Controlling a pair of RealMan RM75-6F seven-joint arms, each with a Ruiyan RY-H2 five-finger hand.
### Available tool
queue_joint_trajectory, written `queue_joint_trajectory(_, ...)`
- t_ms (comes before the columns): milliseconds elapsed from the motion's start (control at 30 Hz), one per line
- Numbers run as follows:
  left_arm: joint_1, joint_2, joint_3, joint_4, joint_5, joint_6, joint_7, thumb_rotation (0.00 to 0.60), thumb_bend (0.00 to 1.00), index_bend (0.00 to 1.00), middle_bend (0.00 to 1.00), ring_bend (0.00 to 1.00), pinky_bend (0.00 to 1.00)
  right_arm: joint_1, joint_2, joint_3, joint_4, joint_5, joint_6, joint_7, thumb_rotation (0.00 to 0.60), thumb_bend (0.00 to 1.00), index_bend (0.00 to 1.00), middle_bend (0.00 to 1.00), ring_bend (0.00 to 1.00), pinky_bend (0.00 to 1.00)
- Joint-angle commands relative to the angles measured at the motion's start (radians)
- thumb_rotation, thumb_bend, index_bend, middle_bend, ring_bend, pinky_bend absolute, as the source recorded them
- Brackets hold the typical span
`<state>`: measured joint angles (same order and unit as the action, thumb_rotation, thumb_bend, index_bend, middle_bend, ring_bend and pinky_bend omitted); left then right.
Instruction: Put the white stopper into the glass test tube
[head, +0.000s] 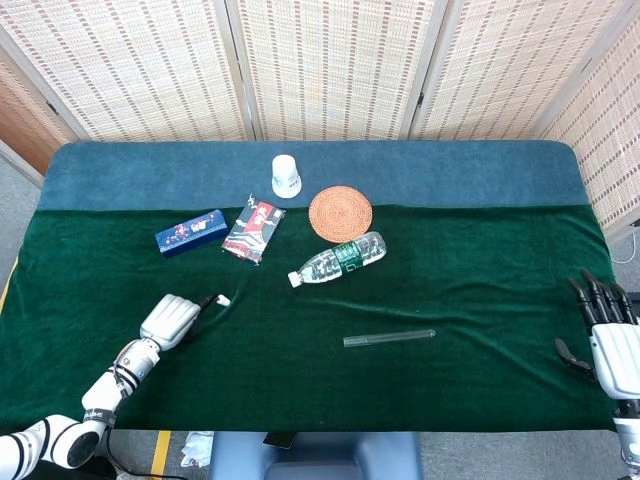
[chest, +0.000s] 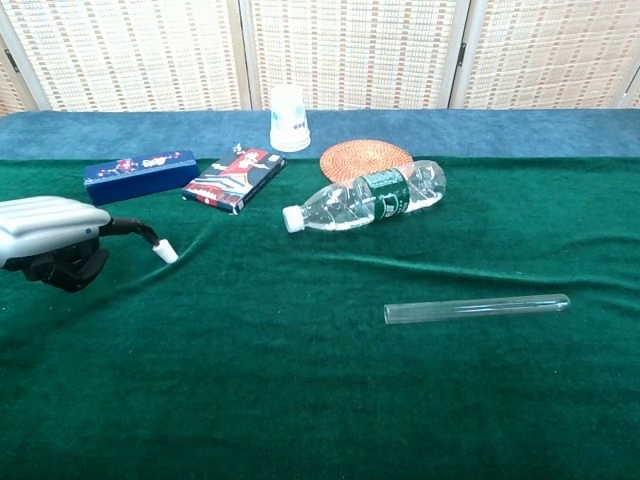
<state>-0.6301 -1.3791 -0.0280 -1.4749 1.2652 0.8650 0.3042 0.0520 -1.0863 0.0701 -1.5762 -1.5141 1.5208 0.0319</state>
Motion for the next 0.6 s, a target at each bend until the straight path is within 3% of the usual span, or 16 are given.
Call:
queue_joint_trajectory(33, 0.001, 0.000, 0.000, -0.003, -0.003, 0.004, 0.000, 0.600, 0.89, 0.21, 0.98, 0.92, 0.83, 0.000, -0.001, 0.000, 0.001, -0.001, 0.001, 0.001, 0.600, 0.35, 0.00, 0.00, 0.08, 0.00)
queue_joint_trajectory(600, 0.000, 0.002, 0.000, -0.032, -0.005, 0.033, 0.027, 0.600, 0.89, 0.20, 0.98, 0.92, 0.83, -0.009, 0.000, -0.002, 0.012, -0.001, 0.010, 0.020, 0.600, 0.35, 0.00, 0.00, 0.09, 0.00)
